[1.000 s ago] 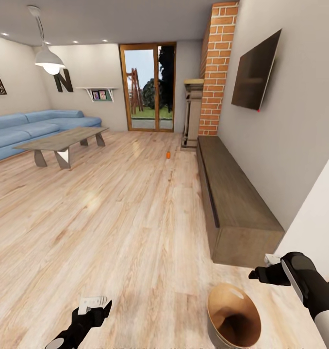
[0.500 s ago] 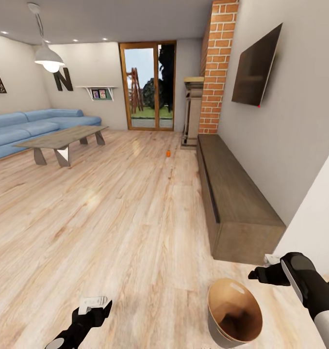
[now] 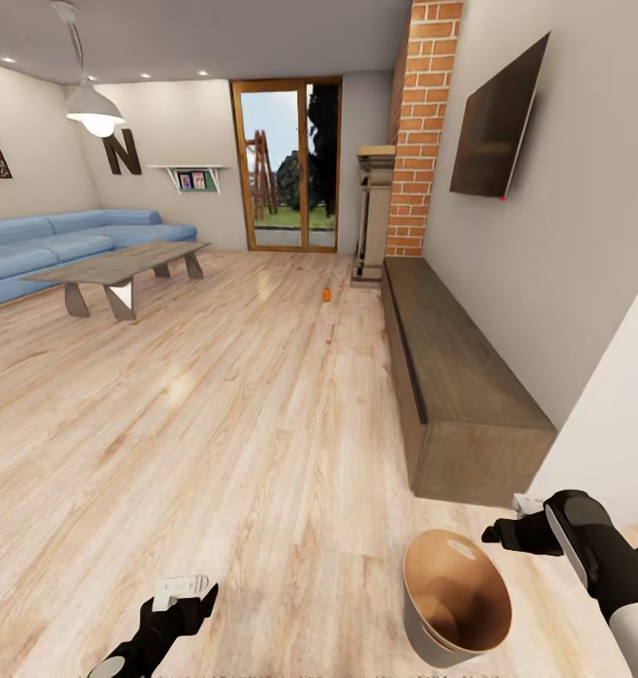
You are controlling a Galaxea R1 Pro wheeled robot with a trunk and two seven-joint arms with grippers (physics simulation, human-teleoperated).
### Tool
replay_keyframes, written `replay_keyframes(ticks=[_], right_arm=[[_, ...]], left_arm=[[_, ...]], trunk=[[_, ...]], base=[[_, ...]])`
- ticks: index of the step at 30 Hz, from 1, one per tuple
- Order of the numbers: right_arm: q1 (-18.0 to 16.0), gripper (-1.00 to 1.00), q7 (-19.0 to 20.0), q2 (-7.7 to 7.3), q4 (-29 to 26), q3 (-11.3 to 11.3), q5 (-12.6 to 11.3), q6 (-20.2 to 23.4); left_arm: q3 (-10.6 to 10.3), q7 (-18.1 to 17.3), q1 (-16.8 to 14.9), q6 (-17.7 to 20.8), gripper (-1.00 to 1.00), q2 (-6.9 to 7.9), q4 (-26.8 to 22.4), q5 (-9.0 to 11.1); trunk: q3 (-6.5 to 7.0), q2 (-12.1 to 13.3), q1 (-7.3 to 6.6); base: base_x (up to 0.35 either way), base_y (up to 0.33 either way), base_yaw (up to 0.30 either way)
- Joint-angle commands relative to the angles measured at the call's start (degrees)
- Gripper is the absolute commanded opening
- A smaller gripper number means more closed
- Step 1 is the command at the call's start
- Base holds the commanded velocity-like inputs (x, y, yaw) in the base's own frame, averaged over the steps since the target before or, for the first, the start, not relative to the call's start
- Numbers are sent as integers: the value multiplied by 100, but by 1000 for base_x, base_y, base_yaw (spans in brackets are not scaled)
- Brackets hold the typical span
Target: Put the three can of soda from the living room inside the tash can in the kitchen.
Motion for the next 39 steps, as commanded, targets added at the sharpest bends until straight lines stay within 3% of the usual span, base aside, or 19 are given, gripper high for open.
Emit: replay_keyframes(ticks=[1, 5, 14, 39], right_arm=[[0, 100, 0, 1, 0, 0, -1, 0], [0, 100, 0, 5, 1, 0, -1, 0], [0, 100, 0, 15, 2, 0, 107, -2], [9, 100, -1, 22, 2, 77, 122, -26]], left_arm=[[-1, 1, 0, 1, 100, 0, 1, 0], [-8, 3, 0, 1, 100, 0, 3, 0], [-20, -1, 0, 3, 100, 0, 4, -3], [-25, 4, 0, 10, 100, 0, 1, 0]], trunk=[[-18, -42, 23], [-90, -202, 110], [-290, -214, 134], [-843, -247, 198]], base=[[0, 0, 0], [0, 0, 0], [0, 0, 0], [0, 0, 0]])
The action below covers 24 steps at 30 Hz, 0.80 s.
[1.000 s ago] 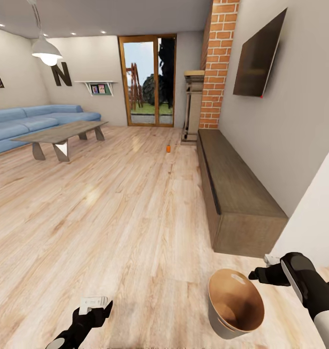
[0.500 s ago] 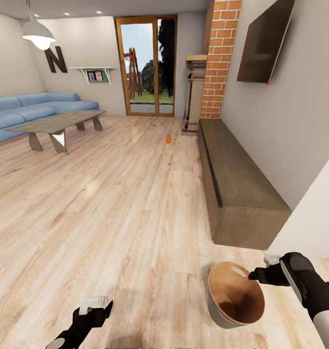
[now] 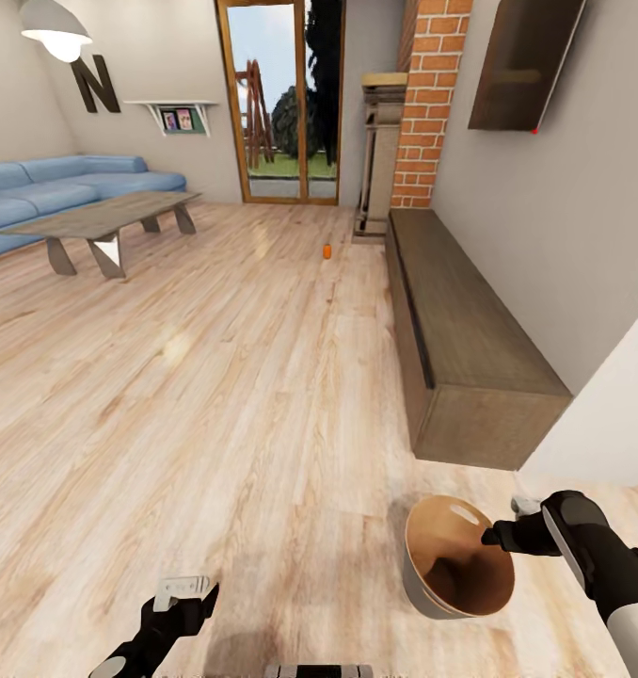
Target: Put the three can of soda from the living room inside the tash can in the kitchen.
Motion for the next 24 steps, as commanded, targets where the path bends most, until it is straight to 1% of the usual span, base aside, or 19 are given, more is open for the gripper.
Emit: replay_keyframes(ticks=[1, 13, 23, 24], right_arm=[[0, 100, 0, 0, 0, 1, 0, 0], [0, 100, 0, 0, 0, 3, -5, 0], [7, 100, -7, 0, 0, 3, -6, 0], [8, 100, -7, 0, 0, 3, -6, 0]], left_arm=[[1, 0, 0, 0, 100, 0, 0, 0], [-2, 1, 0, 1, 100, 7, -6, 18], [3, 1, 0, -2, 100, 5, -6, 19], [4, 1, 0, -3, 100, 4, -6, 19]], trunk=[[-23, -2, 2], [-289, -18, 33], [-289, -18, 33], [-311, -19, 36]], base=[[0, 0, 0], [0, 0, 0], [0, 0, 0], [0, 0, 0]])
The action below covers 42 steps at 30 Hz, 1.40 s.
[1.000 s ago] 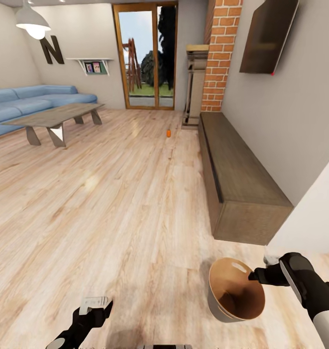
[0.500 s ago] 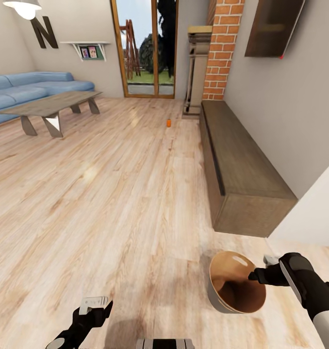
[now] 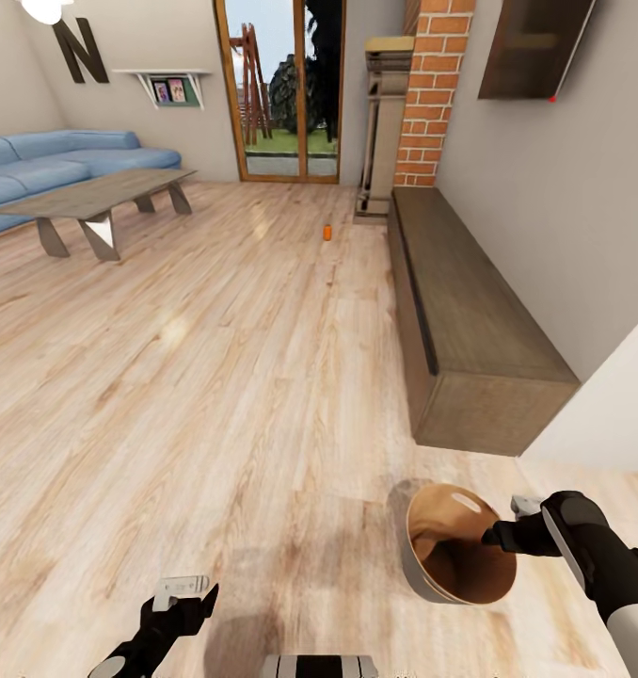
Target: Put the three can of soda from the living room inside the tash can in the kitchen.
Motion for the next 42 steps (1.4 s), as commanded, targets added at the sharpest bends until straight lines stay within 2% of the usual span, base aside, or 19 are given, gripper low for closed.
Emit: replay_keyframes(ticks=[1, 12, 17, 25, 34, 42], right_arm=[[0, 100, 3, -2, -2, 0, 2, 0], [-2, 100, 16, -44, -8, -7, 16, 0], [1, 100, 24, -123, -10, -8, 15, 0], [1, 100, 24, -152, -9, -3, 15, 0], [1, 100, 19, -158, -9, 0, 14, 0], [1, 100, 17, -158, -9, 0, 14, 0]], left_arm=[[0, 0, 0, -1, 100, 0, 0, 0], [-7, 0, 0, 4, 100, 2, 0, -11], [-12, 0, 1, -7, 100, 4, -2, 4], [-16, 0, 0, -12, 100, 3, 0, 7], [-9, 0, 0, 3, 100, 4, 0, -8], [-14, 0, 0, -1, 100, 4, 0, 6]], trunk=[[-23, -2, 2], [-267, -16, 31], [-267, -16, 31], [-267, -16, 31], [-466, -28, 54], [-466, -28, 54]], base=[[0, 0, 0], [0, 0, 0], [0, 0, 0], [0, 0, 0], [0, 0, 0], [0, 0, 0]])
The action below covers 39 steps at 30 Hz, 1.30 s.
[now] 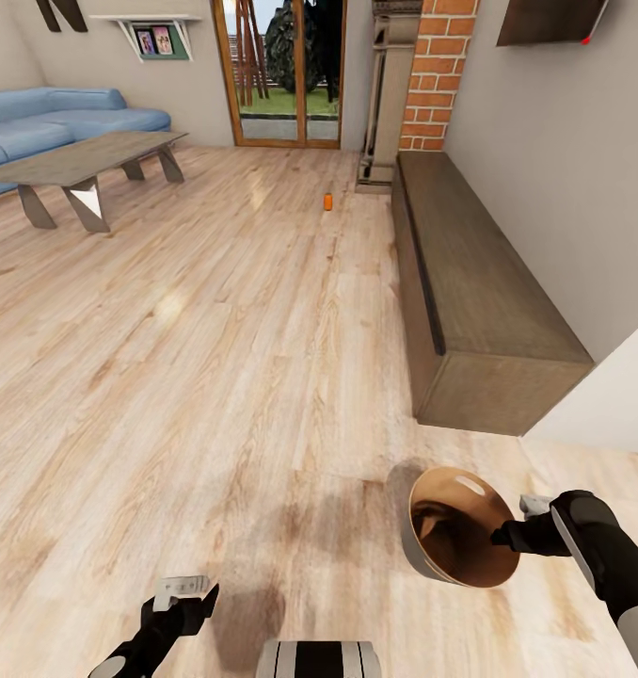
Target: Put the three can of soda from the living room inside the tash can in the kitchen.
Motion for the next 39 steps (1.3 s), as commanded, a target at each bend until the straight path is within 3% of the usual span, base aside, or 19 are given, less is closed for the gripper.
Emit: replay_keyframes(ticks=[1, 17, 18, 39], right_arm=[[0, 100, 0, 0, 0, 0, 0, 0], [0, 100, -9, 6, 0, 4, -4, 0], [0, -100, -9, 6, 0, 7, -5, 0], [18, -100, -9, 9, 0, 135, -9, -9]], left_arm=[[-1, 0, 0, -1, 100, 0, 0, 0], [-1, 0, 0, -3, 100, -4, 0, 0], [-2, 0, 0, -3, 100, -3, 0, -1], [7, 0, 0, 13, 100, -2, -2, -13]], trunk=[[0, 0, 0], [0, 0, 0], [0, 0, 0], [22, 1, -3]], base=[[0, 0, 0], [0, 0, 0], [0, 0, 0], [0, 0, 0]])
